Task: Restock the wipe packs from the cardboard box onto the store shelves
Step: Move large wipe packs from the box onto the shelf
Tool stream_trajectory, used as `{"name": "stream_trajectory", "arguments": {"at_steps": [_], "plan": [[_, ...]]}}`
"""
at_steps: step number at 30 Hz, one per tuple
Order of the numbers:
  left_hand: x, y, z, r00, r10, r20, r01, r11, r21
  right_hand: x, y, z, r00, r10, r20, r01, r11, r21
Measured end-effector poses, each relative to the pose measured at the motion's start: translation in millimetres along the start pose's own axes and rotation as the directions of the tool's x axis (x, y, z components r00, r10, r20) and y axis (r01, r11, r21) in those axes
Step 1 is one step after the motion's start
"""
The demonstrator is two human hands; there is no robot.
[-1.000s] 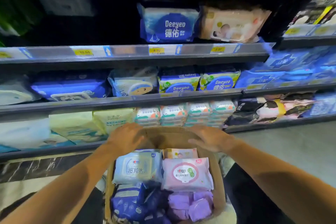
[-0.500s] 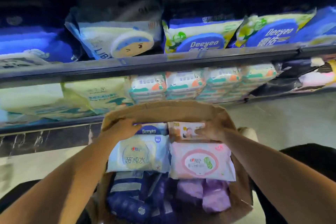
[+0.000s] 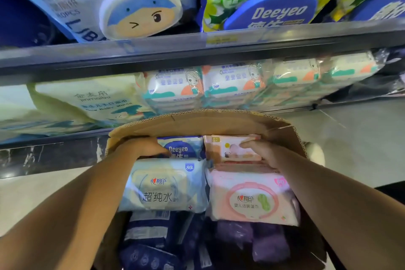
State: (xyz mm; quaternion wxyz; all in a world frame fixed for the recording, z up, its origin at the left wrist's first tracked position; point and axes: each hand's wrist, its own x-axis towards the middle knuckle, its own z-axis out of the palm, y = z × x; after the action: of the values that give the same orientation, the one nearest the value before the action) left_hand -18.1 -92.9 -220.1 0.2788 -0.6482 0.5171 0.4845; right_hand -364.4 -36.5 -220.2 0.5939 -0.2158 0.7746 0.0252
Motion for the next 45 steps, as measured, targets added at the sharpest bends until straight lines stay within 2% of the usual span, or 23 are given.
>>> {"name": "stream_trajectory", "arguments": {"at_steps": [2,6,9,13,18,24,28,35,38,40,43,45], "plan": [[8,-3,-2,1.000,0.003,-0.013,-0.004,0.995,-0.104,3,1,0,1.000,0.007,0.024,-0.009,0.997,0.083],[15,0,3,0.999,-0.042,0.015,0.044,0.973,-0.228,12,4,2,0.997,0.071,0.016,-0.070,0.997,-0.036],[15,9,5,0.989,-0.059,0.135,0.115,0.879,-0.462,15,8,2,0.992,0.126,0.025,-0.126,0.991,-0.034],[30,-2,6,0.983,-0.080,0.164,0.155,0.842,-0.516,25,11,2,0.993,0.110,0.049,-0.110,0.994,0.008],[26,-3,7,0.974,-0.082,0.210,0.195,0.775,-0.601,15,10,1,0.994,0.091,0.064,-0.090,0.996,-0.027],[21,-3,13,0.975,-0.100,0.200,0.201,0.787,-0.584,55,32,2,0.984,0.105,0.146,-0.102,0.994,-0.034],[4,9,10,0.972,-0.037,0.234,0.172,0.789,-0.590,29,16,5,0.995,-0.001,0.102,0.003,1.000,-0.014],[26,4,20,0.982,-0.087,0.168,0.163,0.841,-0.516,0,-16,24,0.984,-0.096,0.152,0.119,0.981,-0.150],[36,4,25,0.989,-0.091,0.118,0.138,0.864,-0.484,5,-17,38,0.989,-0.143,0.024,0.144,0.989,-0.020],[28,8,25,0.993,-0.101,0.068,0.121,0.872,-0.474,8,-16,43,0.989,-0.143,-0.040,0.143,0.990,-0.005],[-1,23,21,0.996,-0.090,-0.004,0.078,0.886,-0.457,3,-19,42,0.986,-0.158,-0.061,0.154,0.986,-0.064],[-20,29,18,0.997,-0.064,-0.047,0.036,0.890,-0.455,-7,-23,42,0.981,-0.177,-0.081,0.160,0.970,-0.182]]}}
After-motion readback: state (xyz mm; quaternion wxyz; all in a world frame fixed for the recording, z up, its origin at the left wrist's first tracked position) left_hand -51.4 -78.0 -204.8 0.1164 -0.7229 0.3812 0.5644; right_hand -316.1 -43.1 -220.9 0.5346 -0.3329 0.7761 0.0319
